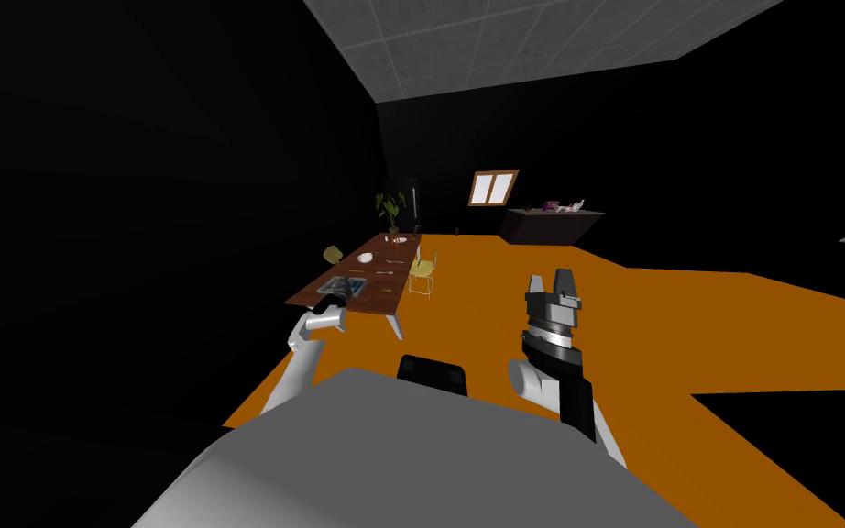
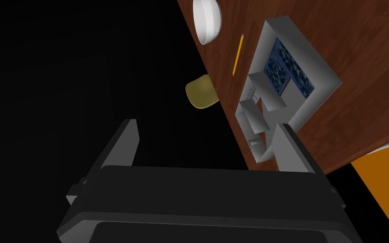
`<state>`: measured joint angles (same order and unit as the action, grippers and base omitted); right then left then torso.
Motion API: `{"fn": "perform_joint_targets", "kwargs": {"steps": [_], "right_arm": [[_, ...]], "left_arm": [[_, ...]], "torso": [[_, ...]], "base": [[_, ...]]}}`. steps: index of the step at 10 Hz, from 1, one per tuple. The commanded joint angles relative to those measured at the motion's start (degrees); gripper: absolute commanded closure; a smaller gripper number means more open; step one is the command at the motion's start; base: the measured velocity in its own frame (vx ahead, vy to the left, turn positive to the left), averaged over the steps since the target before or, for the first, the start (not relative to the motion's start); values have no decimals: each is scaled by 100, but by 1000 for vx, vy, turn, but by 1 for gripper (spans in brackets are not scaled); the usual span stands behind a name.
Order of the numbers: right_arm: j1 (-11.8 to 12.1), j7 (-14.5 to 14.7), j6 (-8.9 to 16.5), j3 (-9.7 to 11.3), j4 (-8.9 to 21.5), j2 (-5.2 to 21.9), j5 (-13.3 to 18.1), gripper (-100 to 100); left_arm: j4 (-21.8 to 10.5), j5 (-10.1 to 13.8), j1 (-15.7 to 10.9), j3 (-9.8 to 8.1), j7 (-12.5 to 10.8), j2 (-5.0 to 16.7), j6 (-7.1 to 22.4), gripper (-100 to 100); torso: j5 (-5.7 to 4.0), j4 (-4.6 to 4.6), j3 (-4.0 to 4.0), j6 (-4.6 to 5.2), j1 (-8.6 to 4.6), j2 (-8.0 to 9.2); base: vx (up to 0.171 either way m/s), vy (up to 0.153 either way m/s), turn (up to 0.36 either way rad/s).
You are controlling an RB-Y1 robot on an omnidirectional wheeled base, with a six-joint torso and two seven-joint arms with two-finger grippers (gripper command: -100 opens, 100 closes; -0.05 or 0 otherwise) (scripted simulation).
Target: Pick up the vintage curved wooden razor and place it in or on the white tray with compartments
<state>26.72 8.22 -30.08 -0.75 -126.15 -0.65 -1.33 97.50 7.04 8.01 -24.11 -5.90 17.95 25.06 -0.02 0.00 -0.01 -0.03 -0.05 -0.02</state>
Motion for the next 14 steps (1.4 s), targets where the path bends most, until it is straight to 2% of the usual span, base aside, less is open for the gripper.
{"fn": "perform_joint_targets", "kwargs": {"steps": [1, 2, 3, 4, 5, 6, 8, 9, 10, 11, 12, 13, 14], "right_arm": [[0, 0, 0, 0, 0, 0, 0, 0], [0, 0, 0, 0, 0, 0, 0, 0], [0, 0, 0, 0, 0, 0, 0, 0], [0, 0, 0, 0, 0, 0, 0, 0], [0, 0, 0, 0, 0, 0, 0, 0], [0, 0, 0, 0, 0, 0, 0, 0], [0, 0, 0, 0, 0, 0, 0, 0], [0, 0, 0, 0, 0, 1, 0, 0], [1, 0, 0, -1, 0, 1, 0, 0], [1, 0, 0, -1, 0, 1, 0, 0], [1, 0, 0, -1, 0, 1, 0, 0], [0, 0, 0, 0, 0, 1, 0, 0], [1, 0, 0, -1, 0, 1, 0, 0]], "left_arm": [[-281, 73, -117, -120, 55, 51, 286, -100], [-281, 73, -117, -120, 55, 51, 352, -100], [-444, 138, -219, -216, 111, 88, 626, -100], [-495, 138, -219, -216, 111, 88, 638, -100], [-687, 208, -318, -303, 176, 122, 905, -100], [-712, 208, -318, -303, 176, 122, 918, -100], [-1089, 365, -505, -450, 331, 182, 1329, -100], [-1147, 365, -505, -450, 331, 182, 1455, -100], [-1364, 449, -593, -511, 418, 204, 1630, -100], [-1364, 449, -593, -511, 418, 204, 1712, -100], [-1578, 536, -677, -566, 509, 220, 1923, -100], [-1578, 536, -677, -566, 509, 220, 1960, -100], [-1787, 625, -757, -614, 604, 232, 2200, -100]], "torso": [[0, 0, 0, 0, 0, 0], [0, 0, -2, 2, 0, -3], [0, -1, -2, 0, 3, -4], [1, -1, -4, 1, 3, -7], [1, -2, -4, 0, 7, -7], [2, -2, -6, 1, 11, -10], [2, -2, -6, 1, 11, -11], [3, -4, -11, 1, 16, -19], [4, -4, -11, -2, 19, -18], [4, -4, -12, 1, 19, -20], [4, -4, -9, -1, 17, -14], [4, -3, -9, 1, 19, -15], [4, -3, -8, -2, 19, -13]], "base": [[24, -24, -90], [25, -16, -56], [34, -16, -98], [33, -6, -71], [41, 4, -112], [33, 10, -61], [55, 11, -129], [65, 26, -82], [65, 26, -102], [44, 24, -65], [51, 32, -122], [44, 30, -61], [56, 33, -100]]}}
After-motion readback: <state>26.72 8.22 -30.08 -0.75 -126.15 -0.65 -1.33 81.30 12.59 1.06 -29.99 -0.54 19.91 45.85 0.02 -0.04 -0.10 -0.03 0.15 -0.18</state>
